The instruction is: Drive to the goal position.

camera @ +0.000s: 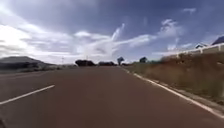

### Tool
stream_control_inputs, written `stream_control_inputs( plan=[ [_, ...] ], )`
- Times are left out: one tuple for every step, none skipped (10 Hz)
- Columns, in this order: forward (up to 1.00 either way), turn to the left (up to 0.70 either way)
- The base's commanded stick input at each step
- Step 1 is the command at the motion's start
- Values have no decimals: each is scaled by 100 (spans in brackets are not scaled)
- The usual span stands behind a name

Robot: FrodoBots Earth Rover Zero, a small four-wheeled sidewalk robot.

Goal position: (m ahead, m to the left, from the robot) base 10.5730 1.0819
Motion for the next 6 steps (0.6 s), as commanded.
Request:
stream_control_inputs(
  plan=[
    [100, -1],
    [100, 0],
    [100, 0],
    [100, 0],
    [100, 0],
    [100, 0]
  ],
)
